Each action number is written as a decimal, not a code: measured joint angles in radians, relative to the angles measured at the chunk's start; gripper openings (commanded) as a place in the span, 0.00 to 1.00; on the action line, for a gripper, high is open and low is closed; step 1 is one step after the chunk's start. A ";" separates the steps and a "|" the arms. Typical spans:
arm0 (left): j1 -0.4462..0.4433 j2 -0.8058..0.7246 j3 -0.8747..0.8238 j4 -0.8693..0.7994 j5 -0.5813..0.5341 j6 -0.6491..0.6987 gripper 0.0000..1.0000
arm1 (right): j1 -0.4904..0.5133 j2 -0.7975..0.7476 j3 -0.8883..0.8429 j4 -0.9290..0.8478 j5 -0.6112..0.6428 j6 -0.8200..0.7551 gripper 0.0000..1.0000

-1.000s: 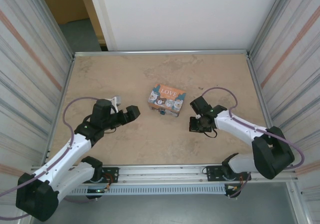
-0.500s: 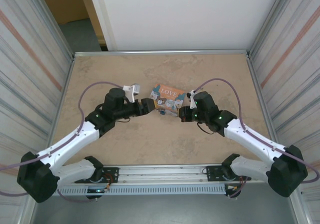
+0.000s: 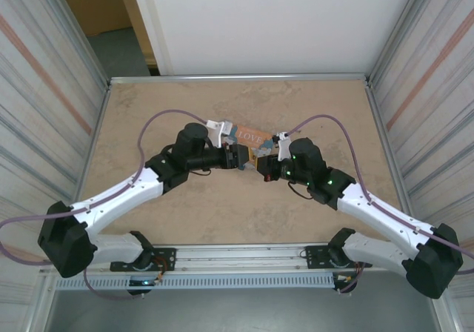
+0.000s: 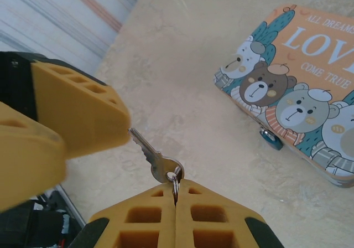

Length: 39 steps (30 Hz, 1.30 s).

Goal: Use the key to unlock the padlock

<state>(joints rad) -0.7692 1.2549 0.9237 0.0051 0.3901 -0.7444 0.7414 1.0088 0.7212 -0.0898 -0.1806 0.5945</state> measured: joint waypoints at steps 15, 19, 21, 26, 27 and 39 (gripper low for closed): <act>-0.010 0.037 0.021 -0.001 -0.051 0.015 0.24 | 0.041 0.001 0.000 0.023 -0.003 0.000 0.00; -0.010 0.039 0.022 -0.001 -0.054 0.015 0.12 | 0.045 0.001 0.000 0.029 0.002 0.000 0.00; -0.010 0.039 0.023 -0.001 -0.054 0.016 0.06 | 0.045 0.001 0.000 0.031 0.005 0.000 0.00; -0.010 0.039 0.027 -0.012 -0.061 0.031 0.00 | 0.045 0.002 0.000 0.030 0.004 0.000 0.01; -0.010 0.039 0.028 -0.016 -0.062 0.034 0.00 | 0.045 0.002 0.000 0.030 0.004 0.000 0.09; 0.074 -0.022 0.026 -0.037 -0.016 0.069 0.00 | -0.108 -0.085 0.000 -0.001 -0.169 -0.008 0.41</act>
<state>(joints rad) -0.6949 1.2331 0.9493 -0.0319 0.3740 -0.6758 0.6331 0.9234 0.7212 -0.0906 -0.3492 0.5869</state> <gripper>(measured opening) 0.048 0.382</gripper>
